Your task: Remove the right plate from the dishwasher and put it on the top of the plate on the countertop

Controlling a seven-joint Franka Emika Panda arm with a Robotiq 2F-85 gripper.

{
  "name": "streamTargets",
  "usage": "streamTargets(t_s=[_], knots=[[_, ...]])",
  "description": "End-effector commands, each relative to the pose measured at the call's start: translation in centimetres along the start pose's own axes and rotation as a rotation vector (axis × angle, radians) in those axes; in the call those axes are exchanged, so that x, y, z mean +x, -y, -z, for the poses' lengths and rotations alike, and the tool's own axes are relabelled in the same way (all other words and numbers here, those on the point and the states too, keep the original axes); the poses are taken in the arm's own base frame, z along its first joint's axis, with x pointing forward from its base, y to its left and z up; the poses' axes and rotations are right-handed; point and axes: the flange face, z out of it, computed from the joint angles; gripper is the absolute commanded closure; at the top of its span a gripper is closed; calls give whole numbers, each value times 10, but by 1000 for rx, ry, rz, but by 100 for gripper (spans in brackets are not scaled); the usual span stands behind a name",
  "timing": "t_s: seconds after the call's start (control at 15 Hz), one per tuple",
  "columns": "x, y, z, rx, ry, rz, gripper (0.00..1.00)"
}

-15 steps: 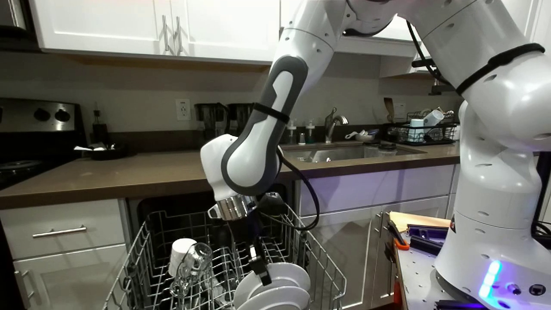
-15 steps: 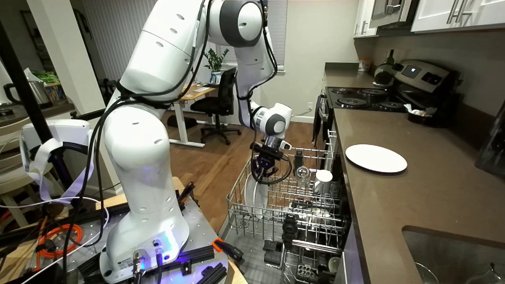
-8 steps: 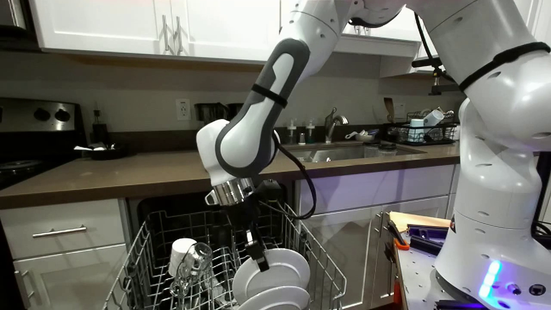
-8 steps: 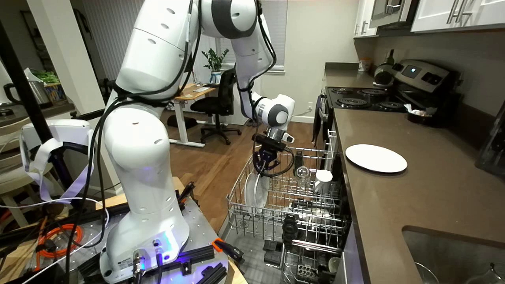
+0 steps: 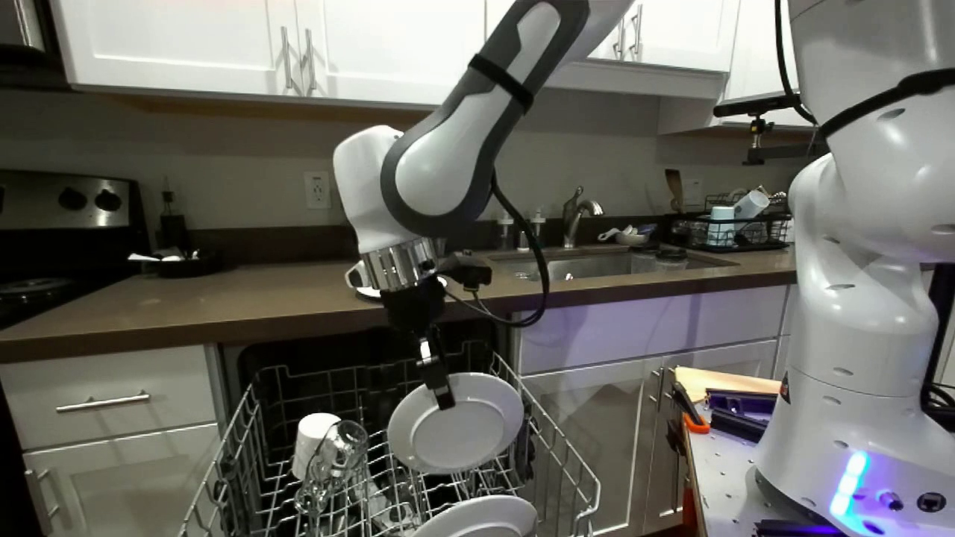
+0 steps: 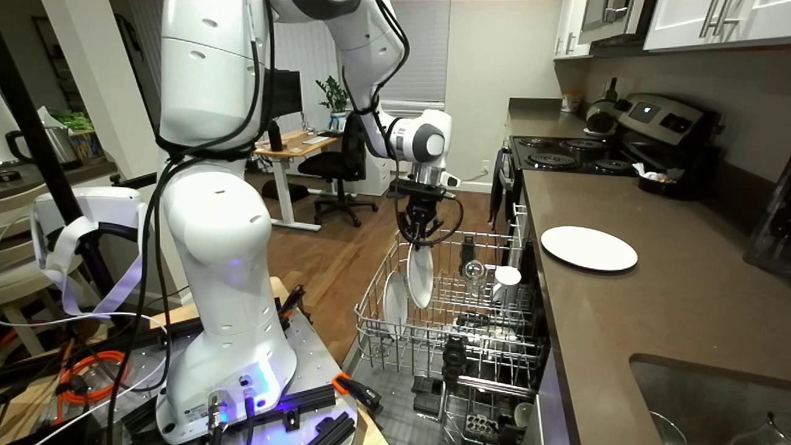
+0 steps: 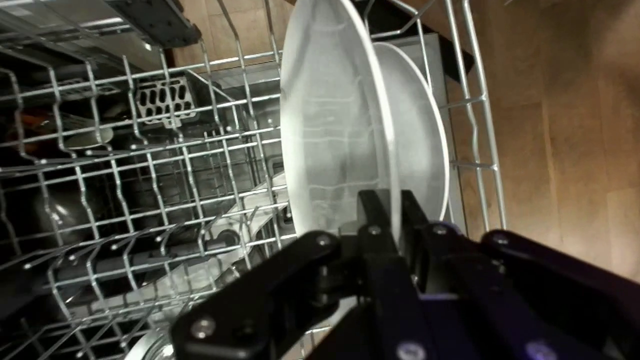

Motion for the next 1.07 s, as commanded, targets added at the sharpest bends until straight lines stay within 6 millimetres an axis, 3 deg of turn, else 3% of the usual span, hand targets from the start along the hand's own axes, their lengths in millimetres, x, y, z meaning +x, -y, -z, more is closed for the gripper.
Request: streamTargets(t_s=[0.0,0.33,0.67,1.0], knots=[[-16,14,40,-156,-37,-33,92],[-17,30,61,-342,-84,-60,92],[-14,34,63,-529,-130,-100,92],[-6,34,54,-470,-120,-78,89]])
